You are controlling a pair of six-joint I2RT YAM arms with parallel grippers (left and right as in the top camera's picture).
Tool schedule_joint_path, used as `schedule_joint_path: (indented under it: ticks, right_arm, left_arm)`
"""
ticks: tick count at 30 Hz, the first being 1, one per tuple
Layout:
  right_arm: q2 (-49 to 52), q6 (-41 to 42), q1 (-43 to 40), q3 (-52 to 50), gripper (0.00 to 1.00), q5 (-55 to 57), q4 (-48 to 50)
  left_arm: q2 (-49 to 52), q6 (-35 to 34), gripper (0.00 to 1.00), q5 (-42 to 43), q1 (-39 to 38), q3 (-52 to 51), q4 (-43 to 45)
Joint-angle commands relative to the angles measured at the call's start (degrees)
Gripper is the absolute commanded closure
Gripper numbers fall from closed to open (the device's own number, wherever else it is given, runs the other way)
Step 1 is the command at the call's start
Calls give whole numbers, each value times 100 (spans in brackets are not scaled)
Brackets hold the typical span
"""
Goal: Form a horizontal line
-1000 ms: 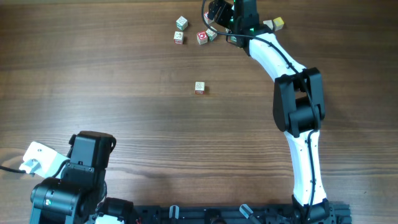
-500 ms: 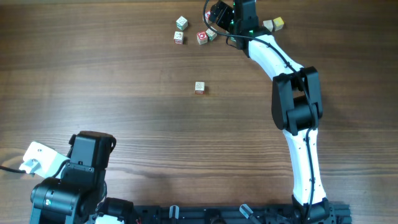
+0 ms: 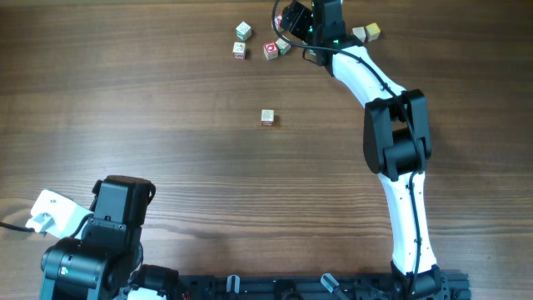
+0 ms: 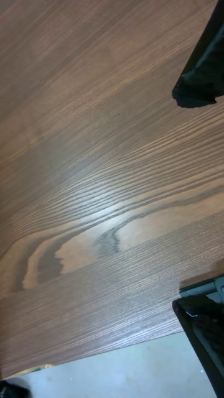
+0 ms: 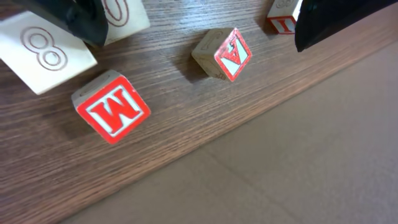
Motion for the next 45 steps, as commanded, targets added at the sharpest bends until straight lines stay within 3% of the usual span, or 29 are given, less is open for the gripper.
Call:
schedule_joint_path:
  ticks: [1, 7, 8, 10, 12, 14, 17, 45]
  right_arm:
    - [315, -101, -59, -11, 4, 114, -232]
    - [262, -590, -76, 437, 4, 28, -229]
    - [260, -623, -76, 570, 10, 2, -219]
    - [256, -623, -76, 756, 31, -24, -205]
    - [256, -649, -74, 986, 67, -116, -170]
    - [256, -647, -70, 1027, 82, -166, -138]
    - [284, -645, -70, 1027, 94, -166, -162]
    - [758, -765, -76, 1032, 95, 385, -1029]
  left_arm:
    - [-20, -118, 0, -33, 48, -11, -4]
    - [-20, -118, 0, -35, 48, -11, -4]
    - [-20, -118, 0, -35, 48, -11, -4]
    - [-20, -118, 0, -33, 48, -11, -4]
    - [-20, -118, 0, -35, 48, -11, -4]
    - [-20, -118, 0, -35, 48, -11, -4]
    - [-20, -118, 0, -35, 48, -11, -4]
    - [-20, -118, 0, -35, 48, -11, -4]
